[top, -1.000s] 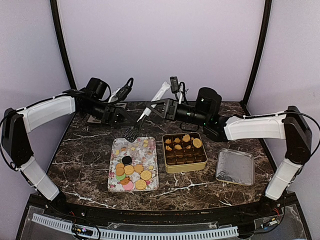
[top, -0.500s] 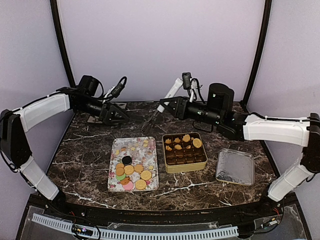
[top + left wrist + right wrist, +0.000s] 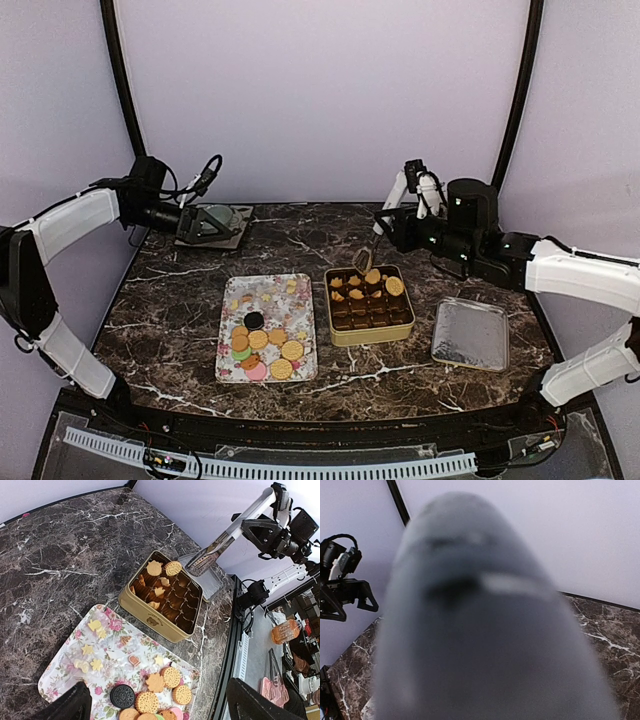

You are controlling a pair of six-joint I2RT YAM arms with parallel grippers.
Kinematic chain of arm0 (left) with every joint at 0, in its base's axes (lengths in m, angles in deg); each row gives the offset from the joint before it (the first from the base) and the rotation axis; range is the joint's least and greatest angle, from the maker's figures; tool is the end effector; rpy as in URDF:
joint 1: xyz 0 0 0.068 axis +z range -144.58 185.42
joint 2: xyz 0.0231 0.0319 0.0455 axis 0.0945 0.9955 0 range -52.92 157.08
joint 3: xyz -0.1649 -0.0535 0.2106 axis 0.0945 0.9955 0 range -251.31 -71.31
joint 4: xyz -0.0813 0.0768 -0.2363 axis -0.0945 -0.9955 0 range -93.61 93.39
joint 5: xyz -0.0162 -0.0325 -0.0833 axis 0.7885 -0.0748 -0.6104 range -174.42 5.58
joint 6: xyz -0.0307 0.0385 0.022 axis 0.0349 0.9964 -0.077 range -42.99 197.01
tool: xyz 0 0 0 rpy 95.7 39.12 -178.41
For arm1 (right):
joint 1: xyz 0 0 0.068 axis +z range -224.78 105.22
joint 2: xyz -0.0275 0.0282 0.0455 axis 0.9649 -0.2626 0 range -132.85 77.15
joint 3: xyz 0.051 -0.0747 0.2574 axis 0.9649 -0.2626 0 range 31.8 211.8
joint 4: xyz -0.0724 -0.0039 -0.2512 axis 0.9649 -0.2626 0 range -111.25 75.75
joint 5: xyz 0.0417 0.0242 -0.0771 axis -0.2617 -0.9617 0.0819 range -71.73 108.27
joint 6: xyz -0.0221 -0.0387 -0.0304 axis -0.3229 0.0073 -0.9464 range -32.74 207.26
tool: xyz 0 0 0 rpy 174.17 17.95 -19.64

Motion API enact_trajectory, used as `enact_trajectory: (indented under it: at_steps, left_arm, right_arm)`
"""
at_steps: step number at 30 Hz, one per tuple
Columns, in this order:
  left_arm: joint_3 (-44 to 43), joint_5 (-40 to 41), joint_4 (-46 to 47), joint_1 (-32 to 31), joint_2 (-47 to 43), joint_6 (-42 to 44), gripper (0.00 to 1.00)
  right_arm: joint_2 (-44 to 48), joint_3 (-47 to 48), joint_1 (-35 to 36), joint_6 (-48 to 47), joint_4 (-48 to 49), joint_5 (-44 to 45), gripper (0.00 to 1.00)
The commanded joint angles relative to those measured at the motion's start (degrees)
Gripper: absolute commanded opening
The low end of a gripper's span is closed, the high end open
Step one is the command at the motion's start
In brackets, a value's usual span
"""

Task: Pack the cookies
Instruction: Adjust the fake cookies in the empty pocket of the box.

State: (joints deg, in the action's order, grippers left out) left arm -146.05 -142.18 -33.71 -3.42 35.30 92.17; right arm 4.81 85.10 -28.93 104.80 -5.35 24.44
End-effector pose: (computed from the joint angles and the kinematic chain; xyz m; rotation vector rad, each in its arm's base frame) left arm 0.3146 -0.0794 0.3068 0.8693 2.0302 -1.1507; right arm 0.2109 0.2118 0.3226 -0.3612 1.7647 0.7087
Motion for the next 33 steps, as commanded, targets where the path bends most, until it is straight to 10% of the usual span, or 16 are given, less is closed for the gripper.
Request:
enact_trajectory:
  at_steps: [1, 33]
  left_arm:
    - [1.24, 0.02, -2.07, 0.37, -2.27, 0.96, 0.96]
    - [1.92, -2.36, -1.83, 0.35, -1.61, 0.71, 0.92]
  right_arm:
    - [-0.61, -0.37, -2.19, -3.55, -0.55, 4.39, 0.26]
    - [-15.55, 5.12, -5.46, -8.71, 6.62, 6.02, 0.2]
